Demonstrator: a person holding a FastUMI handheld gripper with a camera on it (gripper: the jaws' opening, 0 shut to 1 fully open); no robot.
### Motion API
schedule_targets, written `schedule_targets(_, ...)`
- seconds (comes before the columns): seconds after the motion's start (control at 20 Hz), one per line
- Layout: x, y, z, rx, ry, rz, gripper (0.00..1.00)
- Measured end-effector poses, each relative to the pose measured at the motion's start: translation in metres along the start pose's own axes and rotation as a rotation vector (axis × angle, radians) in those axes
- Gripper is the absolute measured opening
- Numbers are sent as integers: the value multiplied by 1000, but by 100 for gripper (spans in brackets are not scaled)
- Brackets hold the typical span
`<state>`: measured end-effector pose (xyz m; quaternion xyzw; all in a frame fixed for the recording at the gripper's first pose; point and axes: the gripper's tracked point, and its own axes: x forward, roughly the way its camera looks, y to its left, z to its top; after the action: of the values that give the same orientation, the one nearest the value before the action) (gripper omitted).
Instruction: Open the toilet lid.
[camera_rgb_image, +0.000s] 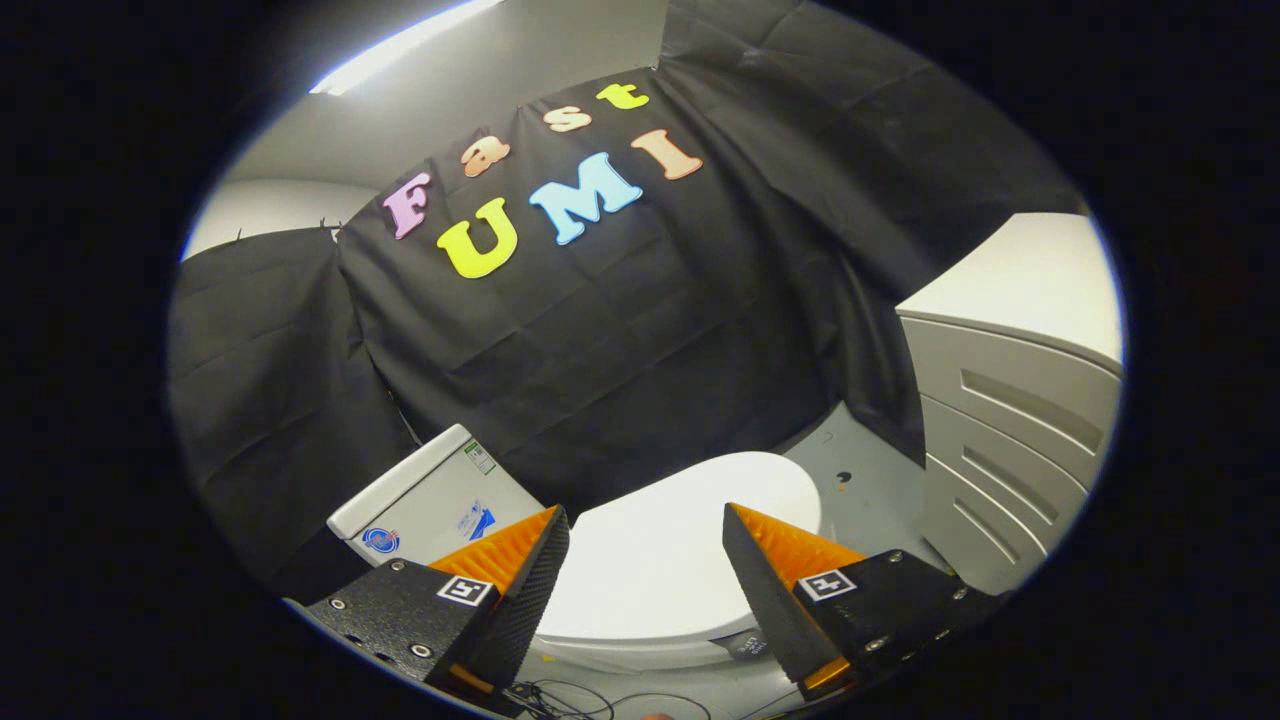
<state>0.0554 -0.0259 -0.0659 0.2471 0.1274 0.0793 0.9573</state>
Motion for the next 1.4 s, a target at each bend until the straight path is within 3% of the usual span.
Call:
schedule_targets(0.4, 12, -31, -56, 249, 195, 9, 94)
schedule_targets(1.0, 18, -96, -112, 367, 323, -97, 94)
schedule_targets(1.4, 16, -102, -150, 485, 430, -93, 89)
